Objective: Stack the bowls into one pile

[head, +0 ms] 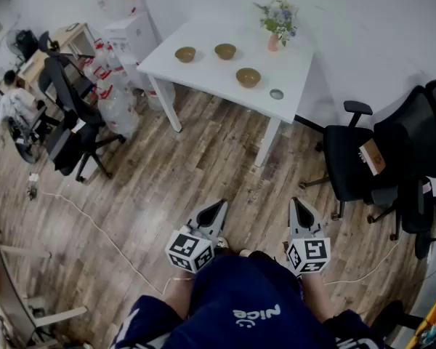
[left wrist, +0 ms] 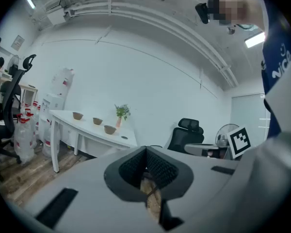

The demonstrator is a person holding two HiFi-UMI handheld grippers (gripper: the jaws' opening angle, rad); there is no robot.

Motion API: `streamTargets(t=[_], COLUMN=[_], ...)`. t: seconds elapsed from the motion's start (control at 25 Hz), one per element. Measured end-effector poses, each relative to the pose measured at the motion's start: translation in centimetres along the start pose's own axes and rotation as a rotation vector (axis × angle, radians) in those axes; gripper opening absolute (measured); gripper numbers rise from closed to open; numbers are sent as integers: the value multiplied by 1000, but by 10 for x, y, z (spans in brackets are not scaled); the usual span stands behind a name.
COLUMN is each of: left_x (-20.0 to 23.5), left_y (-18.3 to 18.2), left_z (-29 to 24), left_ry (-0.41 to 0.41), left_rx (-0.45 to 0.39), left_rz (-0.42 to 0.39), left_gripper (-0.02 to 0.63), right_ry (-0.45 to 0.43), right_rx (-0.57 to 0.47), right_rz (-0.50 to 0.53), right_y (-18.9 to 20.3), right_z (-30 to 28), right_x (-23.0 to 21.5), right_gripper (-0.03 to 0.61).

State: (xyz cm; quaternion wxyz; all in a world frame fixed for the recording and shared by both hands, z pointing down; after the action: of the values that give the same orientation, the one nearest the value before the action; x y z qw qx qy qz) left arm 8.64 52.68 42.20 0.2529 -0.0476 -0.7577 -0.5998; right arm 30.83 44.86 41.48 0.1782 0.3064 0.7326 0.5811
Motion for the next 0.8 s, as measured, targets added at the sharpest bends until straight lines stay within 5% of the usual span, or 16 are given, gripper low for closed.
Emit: streamTargets(t=[0.32,0.8], left_x=[16,32], left_y=[-7,-10], left_z=[9,18], left_ry=[-39,74], left_rx=[-25,-54], left_rz=[-8,7], left_gripper=[17,18], right_ry=[-11,67], right_rx=[4,-37], right_rz=[3,-45], right_y=[-1,8], right_z=[-3,-9], right_x=[22,42], right_gripper=[21,23])
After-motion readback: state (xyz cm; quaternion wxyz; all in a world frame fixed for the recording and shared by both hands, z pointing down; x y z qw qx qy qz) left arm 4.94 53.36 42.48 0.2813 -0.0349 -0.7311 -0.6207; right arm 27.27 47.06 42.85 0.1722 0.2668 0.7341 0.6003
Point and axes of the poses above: the fingertips, and each gripper's own axes: z backward along the fingers, x to its left, y out of its underside, the point moved 5 cm from there along z, backward along the fingers, and after that the axes turned 7 degrees about z, right-handed, at the moved point
